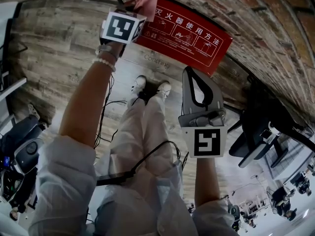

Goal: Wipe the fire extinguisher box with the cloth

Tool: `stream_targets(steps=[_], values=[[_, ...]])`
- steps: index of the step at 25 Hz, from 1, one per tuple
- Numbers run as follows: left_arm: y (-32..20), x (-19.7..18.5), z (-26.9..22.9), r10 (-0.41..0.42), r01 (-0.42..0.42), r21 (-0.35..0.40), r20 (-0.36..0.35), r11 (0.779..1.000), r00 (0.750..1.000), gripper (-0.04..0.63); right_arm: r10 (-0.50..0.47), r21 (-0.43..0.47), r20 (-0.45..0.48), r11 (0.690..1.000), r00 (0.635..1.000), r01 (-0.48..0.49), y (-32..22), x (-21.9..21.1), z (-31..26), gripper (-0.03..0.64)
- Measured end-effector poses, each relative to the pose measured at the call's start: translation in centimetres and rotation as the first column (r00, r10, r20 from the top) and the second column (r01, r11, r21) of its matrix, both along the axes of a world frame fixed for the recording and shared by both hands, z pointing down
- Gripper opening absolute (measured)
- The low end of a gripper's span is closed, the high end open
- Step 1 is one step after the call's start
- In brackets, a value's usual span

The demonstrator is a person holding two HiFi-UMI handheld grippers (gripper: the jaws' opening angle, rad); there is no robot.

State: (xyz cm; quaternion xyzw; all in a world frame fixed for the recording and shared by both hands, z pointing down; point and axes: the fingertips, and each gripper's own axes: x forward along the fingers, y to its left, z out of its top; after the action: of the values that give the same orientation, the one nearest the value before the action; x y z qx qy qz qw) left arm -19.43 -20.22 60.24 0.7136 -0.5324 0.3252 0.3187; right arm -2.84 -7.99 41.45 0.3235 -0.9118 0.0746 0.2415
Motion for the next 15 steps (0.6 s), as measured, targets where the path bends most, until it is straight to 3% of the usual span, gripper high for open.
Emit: stream_targets(steps=[9, 15], values=[[0.1, 0.0, -0.3, 0.018, -0.019, 0.03, 0.02, 0.999, 1.0, 0.011, 0.007, 0.001, -0.007, 1.0, 1.0, -0.007, 0.0, 0.2, -0.2, 0.003], [0.6, 1.0, -2.7, -0.02, 0.025, 0.086, -0.057, 0.996, 0.998, 0.011, 0.015, 0.015, -0.004, 1.0, 1.0, -0.015, 0.0, 0.7, -0.8, 0.003]])
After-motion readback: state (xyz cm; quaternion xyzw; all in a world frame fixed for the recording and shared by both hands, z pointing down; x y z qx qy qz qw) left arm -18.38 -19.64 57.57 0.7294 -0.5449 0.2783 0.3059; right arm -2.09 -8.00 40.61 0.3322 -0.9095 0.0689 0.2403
